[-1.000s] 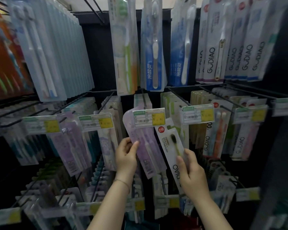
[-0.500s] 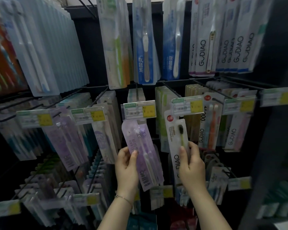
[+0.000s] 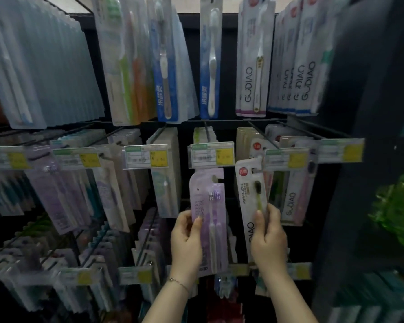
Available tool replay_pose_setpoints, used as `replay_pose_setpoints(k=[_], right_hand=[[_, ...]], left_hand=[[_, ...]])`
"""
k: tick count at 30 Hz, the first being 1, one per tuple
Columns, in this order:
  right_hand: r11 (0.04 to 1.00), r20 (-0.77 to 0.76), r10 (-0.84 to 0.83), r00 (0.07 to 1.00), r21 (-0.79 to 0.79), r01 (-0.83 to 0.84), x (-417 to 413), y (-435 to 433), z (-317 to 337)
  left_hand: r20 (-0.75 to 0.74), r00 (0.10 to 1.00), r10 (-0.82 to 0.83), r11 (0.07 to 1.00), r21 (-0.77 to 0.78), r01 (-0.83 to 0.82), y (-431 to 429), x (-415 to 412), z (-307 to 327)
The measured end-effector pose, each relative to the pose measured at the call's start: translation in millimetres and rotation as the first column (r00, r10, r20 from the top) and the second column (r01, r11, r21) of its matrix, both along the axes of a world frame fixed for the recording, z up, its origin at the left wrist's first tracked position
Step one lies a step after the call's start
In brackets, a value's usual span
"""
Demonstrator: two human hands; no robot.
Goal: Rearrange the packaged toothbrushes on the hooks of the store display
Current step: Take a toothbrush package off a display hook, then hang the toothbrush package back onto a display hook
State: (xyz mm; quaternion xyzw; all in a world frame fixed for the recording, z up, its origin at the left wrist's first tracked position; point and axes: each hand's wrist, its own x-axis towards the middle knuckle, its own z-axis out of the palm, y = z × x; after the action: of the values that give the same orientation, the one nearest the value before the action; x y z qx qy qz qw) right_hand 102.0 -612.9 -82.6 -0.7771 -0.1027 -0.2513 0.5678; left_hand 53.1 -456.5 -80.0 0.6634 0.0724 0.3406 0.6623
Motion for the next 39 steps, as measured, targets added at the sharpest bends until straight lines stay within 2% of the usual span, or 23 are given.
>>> replay_pose_setpoints(k=[11, 16, 21, 27, 31, 39], right_hand=[[0.991, 0.042, -0.063, 0.997, -0.111, 0.067, 25.1, -51.4, 10.2], [0.993, 0.043, -0.089, 0.995, -0.072, 0.092, 34.3, -73.5, 3.2], [0.994, 0.08, -0.103, 0.991, 0.033, 0.1, 38.8, -87.0, 14.7], [0.995, 0.105, -0.102, 0.989, 0.024, 0.1, 46.5, -95.7, 28.7], [0.991, 0.077, -0.104, 0.992, 0.09, 0.097, 52.4, -97.1, 33.6], [0.986, 0.005, -0.116, 0.993, 0.121, 0.115, 55.6, -84.0, 27.6]], left_hand=[[-0.036, 0.998, 0.051, 0.998, 0.025, -0.05, -35.7, 20.0, 5.4], [-0.044, 0.998, 0.045, 0.999, 0.017, -0.044, -46.4, 24.5, 6.4], [-0.048, 0.998, 0.044, 0.999, 0.021, -0.043, -54.4, 29.4, 6.1], [-0.045, 0.998, 0.037, 0.999, 0.017, -0.036, -59.7, 34.0, 7.7], [-0.033, 0.999, 0.037, 0.999, 0.017, -0.036, -59.2, 34.5, 9.2], [-0.04, 0.999, 0.034, 0.999, 0.002, -0.033, -50.3, 38.9, 7.9]])
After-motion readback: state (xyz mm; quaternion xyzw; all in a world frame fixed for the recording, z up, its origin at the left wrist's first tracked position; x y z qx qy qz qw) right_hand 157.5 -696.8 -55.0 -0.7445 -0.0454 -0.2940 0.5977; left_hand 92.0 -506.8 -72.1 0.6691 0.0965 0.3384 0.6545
